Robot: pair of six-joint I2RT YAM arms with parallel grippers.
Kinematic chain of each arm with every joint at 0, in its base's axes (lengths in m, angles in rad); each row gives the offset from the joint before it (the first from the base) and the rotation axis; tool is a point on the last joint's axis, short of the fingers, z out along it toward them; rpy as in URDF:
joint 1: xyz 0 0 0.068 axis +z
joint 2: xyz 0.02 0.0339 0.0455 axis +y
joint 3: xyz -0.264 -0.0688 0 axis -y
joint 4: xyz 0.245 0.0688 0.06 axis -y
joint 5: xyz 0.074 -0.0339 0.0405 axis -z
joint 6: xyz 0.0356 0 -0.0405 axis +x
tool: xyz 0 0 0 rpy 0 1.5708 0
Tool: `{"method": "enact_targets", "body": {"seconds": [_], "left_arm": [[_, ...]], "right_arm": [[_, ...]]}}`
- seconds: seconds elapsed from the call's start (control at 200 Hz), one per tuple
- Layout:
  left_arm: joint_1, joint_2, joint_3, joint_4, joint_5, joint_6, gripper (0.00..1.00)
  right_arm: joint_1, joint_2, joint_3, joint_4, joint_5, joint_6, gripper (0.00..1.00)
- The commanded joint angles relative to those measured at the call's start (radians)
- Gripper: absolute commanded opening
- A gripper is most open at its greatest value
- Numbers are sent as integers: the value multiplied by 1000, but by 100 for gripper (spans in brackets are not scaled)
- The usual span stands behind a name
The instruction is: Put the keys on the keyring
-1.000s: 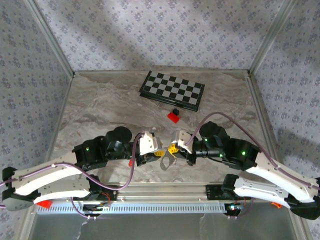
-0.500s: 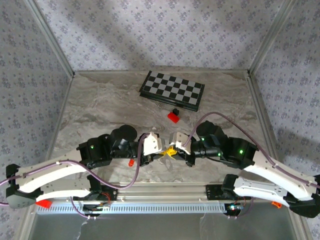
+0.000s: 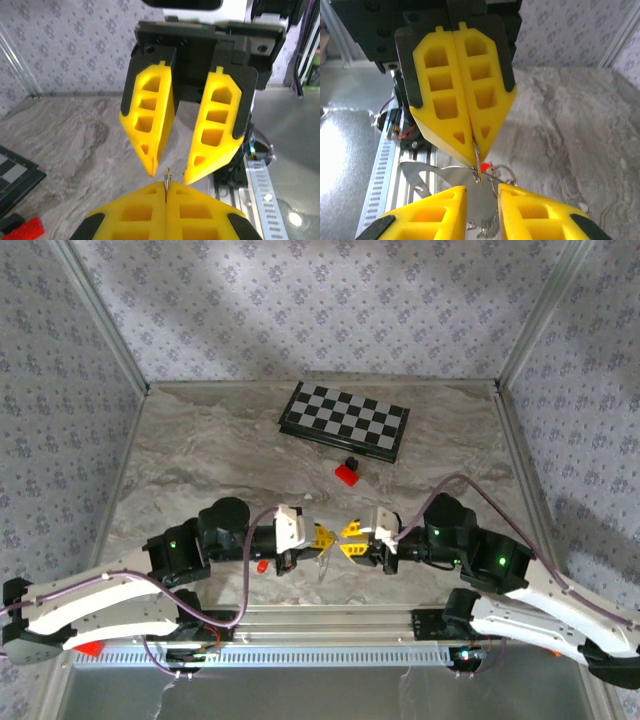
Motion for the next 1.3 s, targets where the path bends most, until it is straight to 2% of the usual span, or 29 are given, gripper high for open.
{"method": "enact_targets", "body": {"seconds": [0.0, 0.26, 0.525, 0.925, 1.199, 1.294], "left_arm": [[-2, -29, -46, 225, 47, -52, 0], [-1, -36, -123, 432, 83, -123, 0], [-1, -26, -130, 456, 88, -134, 0], [0, 8, -124, 473, 106, -138, 0], [-2, 13, -119, 456, 104, -140, 0], [-1, 9, -84, 342, 86, -112, 0]], "right_arm": [[-2, -45, -49, 158, -7, 66, 29], [-7, -121, -154, 333, -12, 136, 29], [-14, -129, -168, 345, -50, 149, 23], [-16, -131, -186, 391, -64, 171, 23], [-18, -129, -171, 354, -45, 149, 0], [-17, -118, -137, 288, -21, 121, 0]]}}
